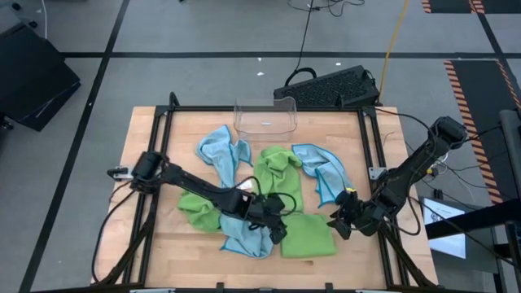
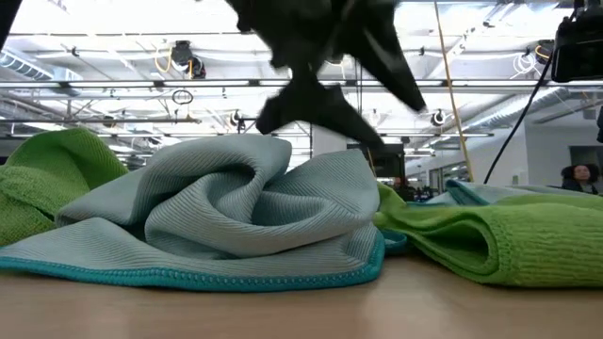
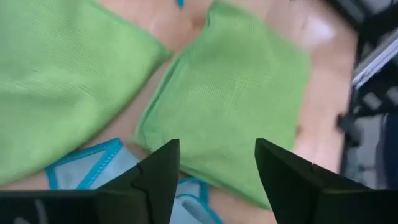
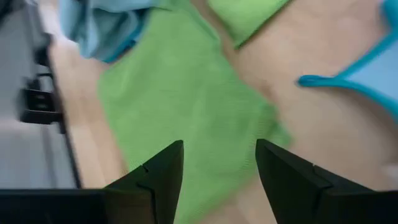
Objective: Fold microfiber towels
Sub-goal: Fold the bottom right green microfiber cloth
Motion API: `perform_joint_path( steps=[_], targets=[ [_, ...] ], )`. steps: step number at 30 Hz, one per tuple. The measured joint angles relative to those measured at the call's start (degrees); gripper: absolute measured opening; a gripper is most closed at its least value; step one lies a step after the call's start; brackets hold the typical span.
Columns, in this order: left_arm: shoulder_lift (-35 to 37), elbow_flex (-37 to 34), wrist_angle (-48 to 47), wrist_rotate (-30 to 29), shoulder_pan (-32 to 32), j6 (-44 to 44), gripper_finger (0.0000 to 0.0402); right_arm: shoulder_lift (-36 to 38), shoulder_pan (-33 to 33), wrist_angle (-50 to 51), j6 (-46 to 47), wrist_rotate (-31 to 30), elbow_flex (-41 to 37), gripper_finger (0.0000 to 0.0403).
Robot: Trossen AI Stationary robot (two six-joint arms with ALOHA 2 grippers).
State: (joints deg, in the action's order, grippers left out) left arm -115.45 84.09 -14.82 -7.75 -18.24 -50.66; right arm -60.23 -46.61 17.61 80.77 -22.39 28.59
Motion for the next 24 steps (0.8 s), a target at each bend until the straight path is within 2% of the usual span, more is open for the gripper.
perform_joint_path(
  steps=[4, 7, 13, 18, 24],
  targets=[
    [2.05, 0.00, 5.09, -1.64, -0.24, -1.11, 0.0184, 0.05, 0.00, -13.92, -0.93, -0.15, -4.74, 0.0191],
    [0.23, 0.17, 11.43, -3.79, -1.05, -0.91, 0.0153, -0.47, 0.00, -21.97, -1.70, -0.17, -8.00, 0.0180],
    [-7.62, -0.02, 22.59, -2.55, -1.75, -1.13, 0.0091, -3.86, 0.00, -25.01, -5.20, -0.06, -9.12, 0.0123],
    [-11.31, 0.03, 18.31, 0.90, -2.08, -1.25, 0.0050, -7.01, 0.02, -23.58, -6.83, 1.21, -9.12, 0.0061],
    [-11.46, 0.04, 9.30, 2.11, -2.60, -4.75, 0.0006, -9.38, 0.07, -17.34, -1.76, 1.55, -9.15, 0.0015]
  ],
)
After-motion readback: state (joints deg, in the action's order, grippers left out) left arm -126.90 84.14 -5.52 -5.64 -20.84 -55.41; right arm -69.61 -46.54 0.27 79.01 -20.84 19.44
